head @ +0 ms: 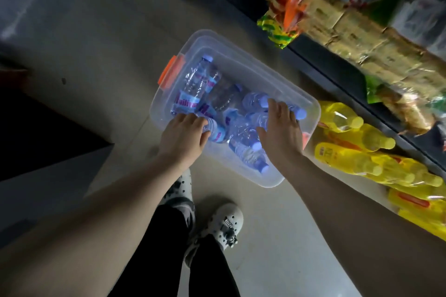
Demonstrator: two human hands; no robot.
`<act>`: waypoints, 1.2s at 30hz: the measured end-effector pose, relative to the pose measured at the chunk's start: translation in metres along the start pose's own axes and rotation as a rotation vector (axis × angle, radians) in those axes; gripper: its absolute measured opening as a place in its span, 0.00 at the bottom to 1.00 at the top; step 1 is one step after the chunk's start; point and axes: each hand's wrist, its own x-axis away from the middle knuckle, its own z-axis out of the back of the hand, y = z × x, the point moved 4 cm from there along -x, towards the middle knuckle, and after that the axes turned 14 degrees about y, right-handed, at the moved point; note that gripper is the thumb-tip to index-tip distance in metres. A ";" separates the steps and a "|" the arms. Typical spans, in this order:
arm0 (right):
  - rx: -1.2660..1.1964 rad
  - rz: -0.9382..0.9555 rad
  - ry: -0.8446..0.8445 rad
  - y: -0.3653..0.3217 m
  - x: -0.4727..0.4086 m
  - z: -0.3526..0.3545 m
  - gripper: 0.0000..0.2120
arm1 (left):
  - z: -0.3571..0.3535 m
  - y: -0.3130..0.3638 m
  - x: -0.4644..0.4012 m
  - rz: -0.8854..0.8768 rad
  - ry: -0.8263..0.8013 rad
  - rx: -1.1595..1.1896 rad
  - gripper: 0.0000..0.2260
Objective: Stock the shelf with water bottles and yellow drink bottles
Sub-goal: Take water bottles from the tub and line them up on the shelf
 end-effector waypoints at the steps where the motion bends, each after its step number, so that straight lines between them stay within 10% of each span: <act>1: 0.028 0.002 0.026 0.002 -0.006 -0.009 0.32 | -0.012 -0.003 0.000 -0.005 -0.010 -0.015 0.10; 21: -0.288 -0.234 0.057 0.006 -0.057 -0.047 0.18 | -0.048 -0.020 0.008 -0.133 0.047 -0.180 0.16; 29: -0.435 -0.179 0.124 0.008 -0.022 0.124 0.21 | 0.032 -0.020 0.012 -0.021 -0.693 -0.329 0.23; 36: -0.602 -0.141 0.215 -0.004 0.008 0.360 0.24 | 0.212 0.026 -0.008 -0.001 -0.659 -0.247 0.21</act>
